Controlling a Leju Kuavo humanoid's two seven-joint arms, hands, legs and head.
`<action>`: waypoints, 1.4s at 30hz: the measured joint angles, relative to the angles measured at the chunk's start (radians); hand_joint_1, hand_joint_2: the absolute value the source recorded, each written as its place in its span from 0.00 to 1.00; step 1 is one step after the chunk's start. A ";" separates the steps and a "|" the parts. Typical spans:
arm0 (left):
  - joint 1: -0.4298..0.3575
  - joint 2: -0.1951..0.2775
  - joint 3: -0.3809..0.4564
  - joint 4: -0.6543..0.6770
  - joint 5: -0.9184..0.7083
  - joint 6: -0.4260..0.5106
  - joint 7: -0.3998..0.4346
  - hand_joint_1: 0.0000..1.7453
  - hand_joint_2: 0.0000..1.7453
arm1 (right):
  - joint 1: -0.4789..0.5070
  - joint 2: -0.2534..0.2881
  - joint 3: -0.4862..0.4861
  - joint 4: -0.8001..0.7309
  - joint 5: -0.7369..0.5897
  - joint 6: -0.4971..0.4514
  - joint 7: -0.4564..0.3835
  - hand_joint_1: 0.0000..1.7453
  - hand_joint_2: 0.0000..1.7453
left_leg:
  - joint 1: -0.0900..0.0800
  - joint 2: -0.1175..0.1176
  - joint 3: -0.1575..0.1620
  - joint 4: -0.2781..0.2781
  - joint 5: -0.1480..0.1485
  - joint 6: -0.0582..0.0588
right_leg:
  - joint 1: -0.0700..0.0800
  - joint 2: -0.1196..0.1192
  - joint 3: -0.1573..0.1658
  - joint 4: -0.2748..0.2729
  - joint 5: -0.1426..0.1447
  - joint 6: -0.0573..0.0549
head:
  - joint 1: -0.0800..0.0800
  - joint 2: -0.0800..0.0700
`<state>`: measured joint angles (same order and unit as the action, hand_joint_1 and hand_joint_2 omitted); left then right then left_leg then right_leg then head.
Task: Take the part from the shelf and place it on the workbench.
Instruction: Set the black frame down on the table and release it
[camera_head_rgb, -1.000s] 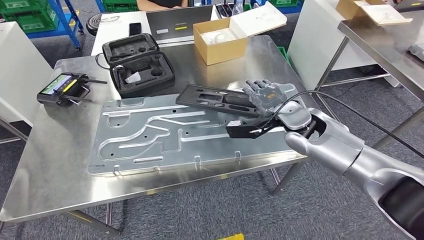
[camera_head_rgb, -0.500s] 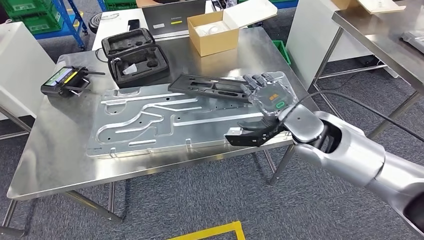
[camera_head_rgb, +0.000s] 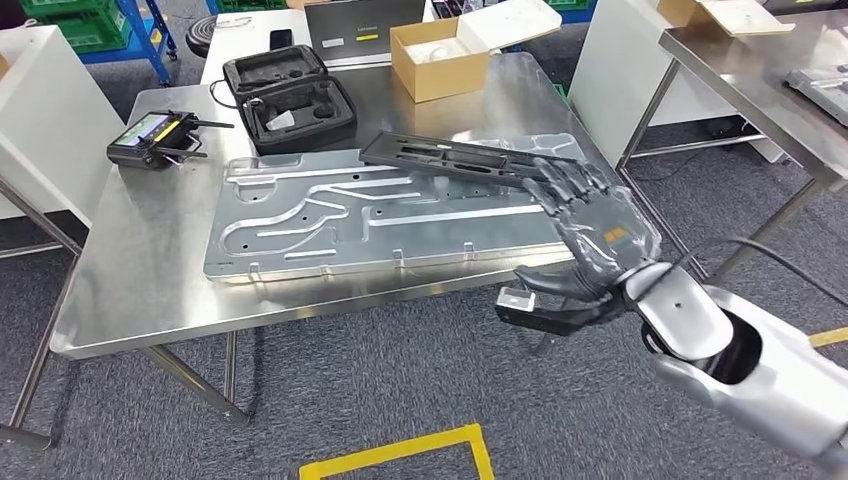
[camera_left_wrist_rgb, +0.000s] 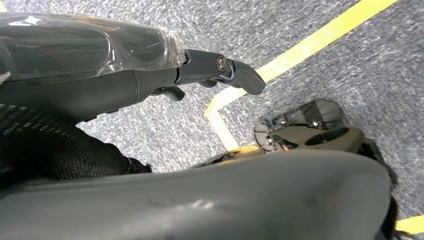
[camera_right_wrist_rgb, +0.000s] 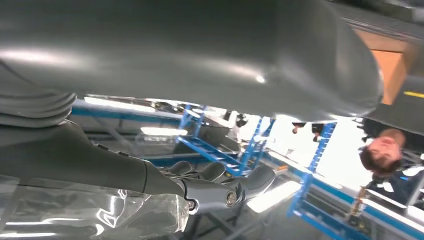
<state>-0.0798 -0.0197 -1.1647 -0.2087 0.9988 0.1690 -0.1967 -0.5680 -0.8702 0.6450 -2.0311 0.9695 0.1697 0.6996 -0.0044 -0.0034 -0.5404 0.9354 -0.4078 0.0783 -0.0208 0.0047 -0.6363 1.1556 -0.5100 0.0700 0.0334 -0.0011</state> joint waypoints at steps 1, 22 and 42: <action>0.000 0.000 0.000 0.000 0.001 0.000 0.000 0.00 0.00 | 0.026 -0.010 -0.029 -0.013 0.003 -0.006 0.000 0.00 0.00 | -0.001 0.000 -0.006 0.005 0.002 -0.002 | 0.000 -0.001 0.054 -0.080 0.018 -0.002 | 0.000 0.000; 0.001 0.000 0.018 0.000 0.037 0.015 -0.001 0.00 0.00 | 0.700 0.044 -0.570 -0.097 0.089 -0.529 -0.060 0.00 0.00 | 0.010 -0.007 0.022 0.015 -0.036 -0.030 | -0.003 -0.011 0.088 -0.211 0.086 -0.001 | -0.001 0.000; -0.001 -0.002 0.018 0.000 0.050 0.024 0.002 0.00 0.00 | 0.679 0.501 -0.720 0.865 -0.586 -0.844 -0.780 0.00 0.00 | -0.002 -0.001 -0.099 0.234 -0.135 -0.051 | -0.004 -0.006 0.101 -0.212 0.075 -0.045 | -0.002 0.000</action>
<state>-0.0804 -0.0221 -1.1471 -0.2087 1.0492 0.1926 -0.1945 0.1108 -0.3693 -0.0746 -1.1660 0.3836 -0.6747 -0.0802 -0.0066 -0.0048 -0.6398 1.1693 -0.5423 0.0277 -0.0246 -0.0012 -0.5356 0.9438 -0.4351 0.0247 0.0309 -0.0011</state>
